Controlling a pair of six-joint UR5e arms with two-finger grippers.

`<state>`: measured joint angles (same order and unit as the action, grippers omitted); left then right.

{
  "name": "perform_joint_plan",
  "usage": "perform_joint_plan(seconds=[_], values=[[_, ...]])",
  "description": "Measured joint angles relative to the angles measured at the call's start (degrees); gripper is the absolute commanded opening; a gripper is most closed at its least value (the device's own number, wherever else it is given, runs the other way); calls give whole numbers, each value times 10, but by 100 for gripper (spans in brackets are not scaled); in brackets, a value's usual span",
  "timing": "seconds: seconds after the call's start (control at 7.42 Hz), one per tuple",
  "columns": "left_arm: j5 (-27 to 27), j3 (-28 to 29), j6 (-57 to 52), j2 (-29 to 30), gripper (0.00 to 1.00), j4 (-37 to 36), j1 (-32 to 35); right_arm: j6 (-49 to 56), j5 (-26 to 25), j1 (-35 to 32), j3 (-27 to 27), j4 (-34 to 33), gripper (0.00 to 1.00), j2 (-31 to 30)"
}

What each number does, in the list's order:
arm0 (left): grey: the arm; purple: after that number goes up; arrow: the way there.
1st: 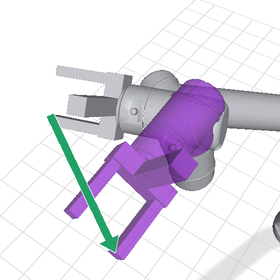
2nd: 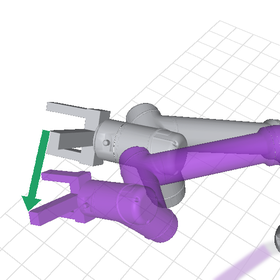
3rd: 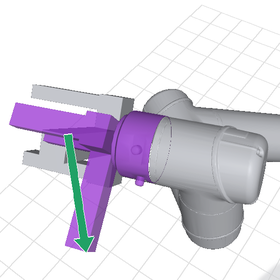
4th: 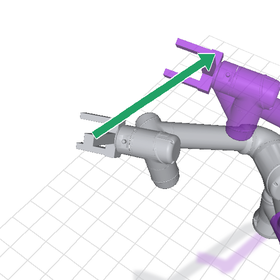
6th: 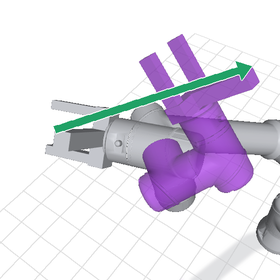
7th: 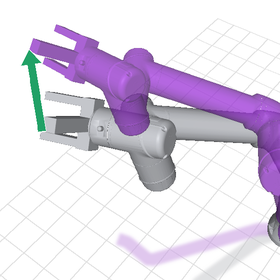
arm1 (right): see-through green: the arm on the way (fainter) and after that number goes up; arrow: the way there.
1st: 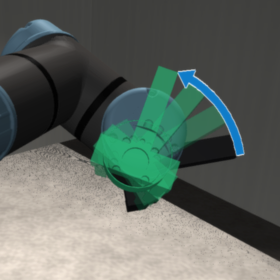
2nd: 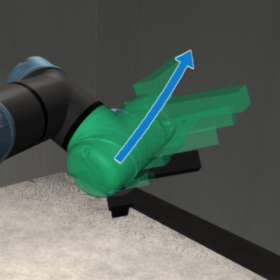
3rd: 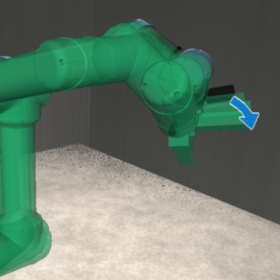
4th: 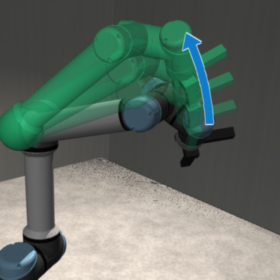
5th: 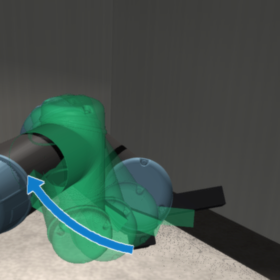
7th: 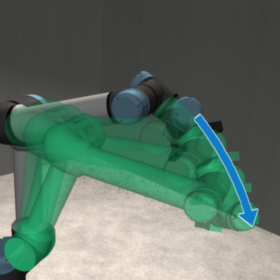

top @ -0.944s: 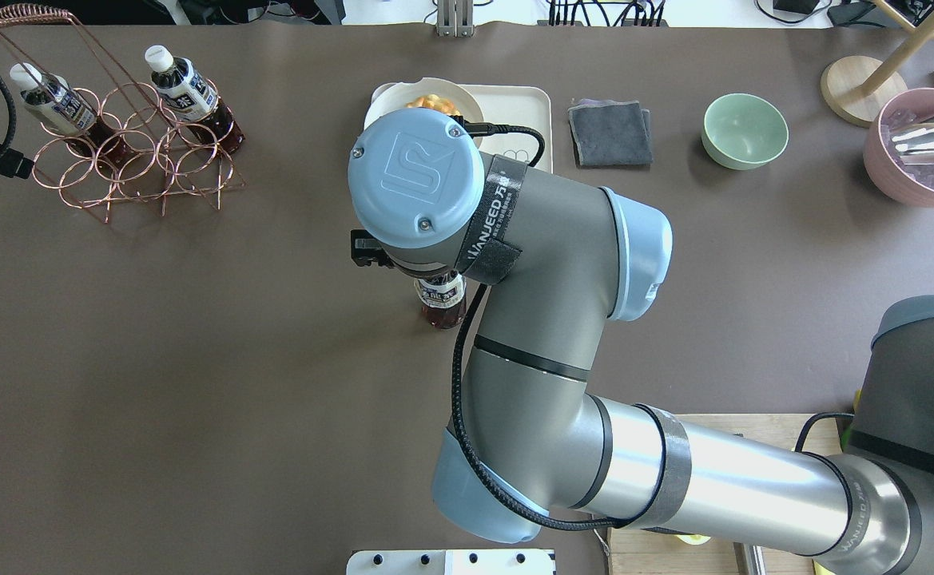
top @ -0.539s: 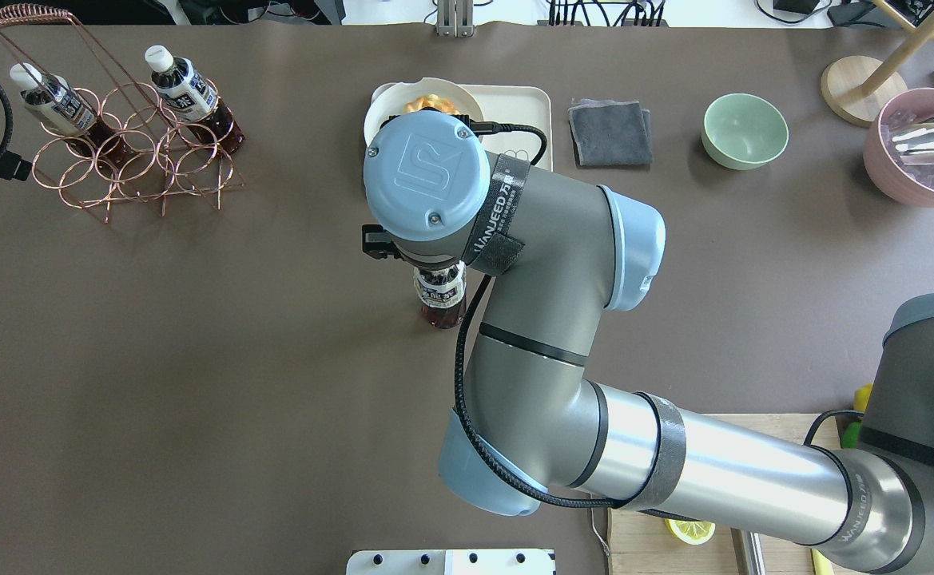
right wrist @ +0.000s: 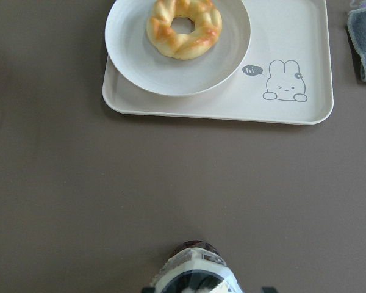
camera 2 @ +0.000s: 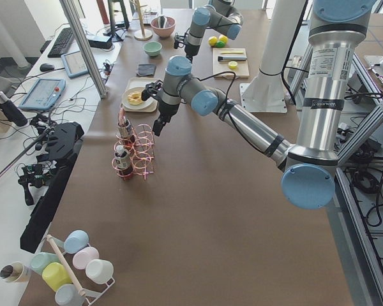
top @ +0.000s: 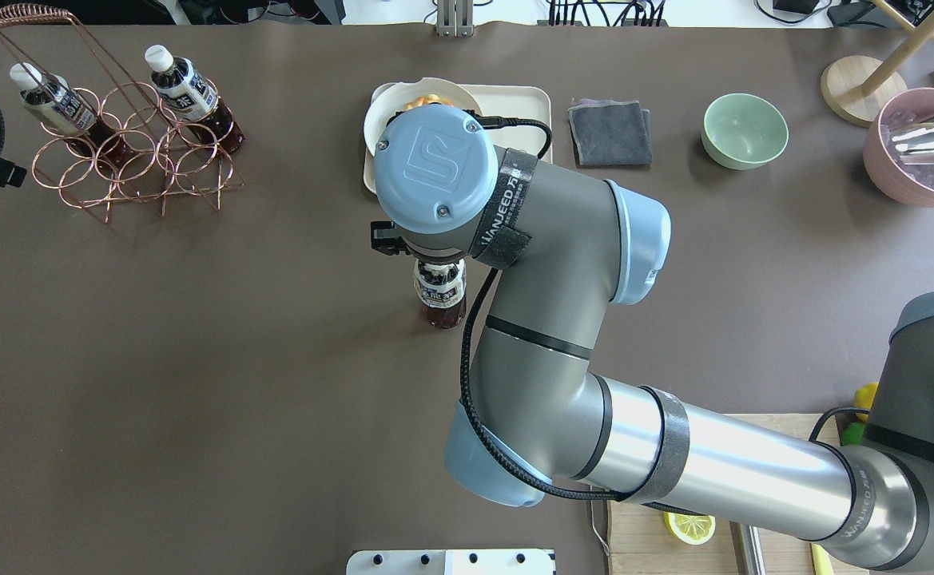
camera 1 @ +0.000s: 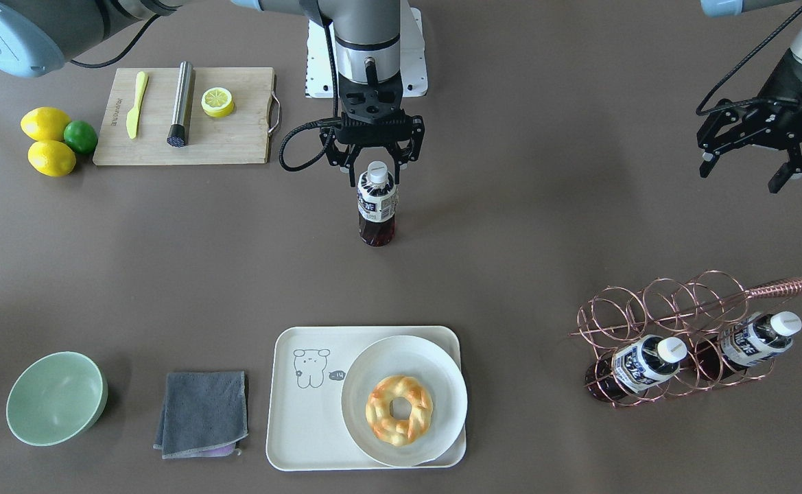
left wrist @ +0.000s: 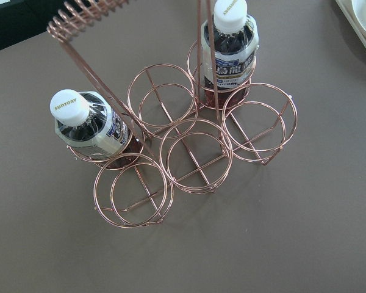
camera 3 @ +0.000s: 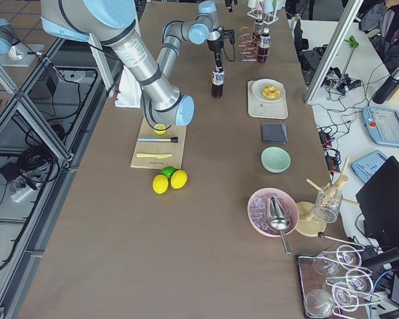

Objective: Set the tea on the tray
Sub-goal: 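Lower the right gripper onto the bottle and grasp it, then lift the bottle with the right gripper and move it onto the tray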

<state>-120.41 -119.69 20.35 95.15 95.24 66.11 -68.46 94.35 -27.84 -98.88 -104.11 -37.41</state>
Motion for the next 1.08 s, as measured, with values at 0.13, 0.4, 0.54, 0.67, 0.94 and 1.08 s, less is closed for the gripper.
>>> perform_joint_plan(seconds=[0.13, 0.4, 0.54, 0.67, 0.94, 1.08], values=[[0, 0, 0, -2, 94, 4, 0, -2, 0, 2, 0, 0, 62, 0], [0, 1, 1, -3, 94, 7, 0, -5, 1, 5, -3, 0, 29, 0], [0, 1, 1, -4, 94, 8, 0, -5, 1, 5, -4, 0, 0, 0], [0, 0, 1, -8, 94, 9, 0, -4, 1, 3, -5, 0, 0, 1], [-1, -1, 1, -17, 94, 19, 0, -2, 4, -11, -10, -1, 0, 4], [-1, -1, 1, -26, 94, 30, 0, -2, 20, -28, -21, -3, 0, 5]])
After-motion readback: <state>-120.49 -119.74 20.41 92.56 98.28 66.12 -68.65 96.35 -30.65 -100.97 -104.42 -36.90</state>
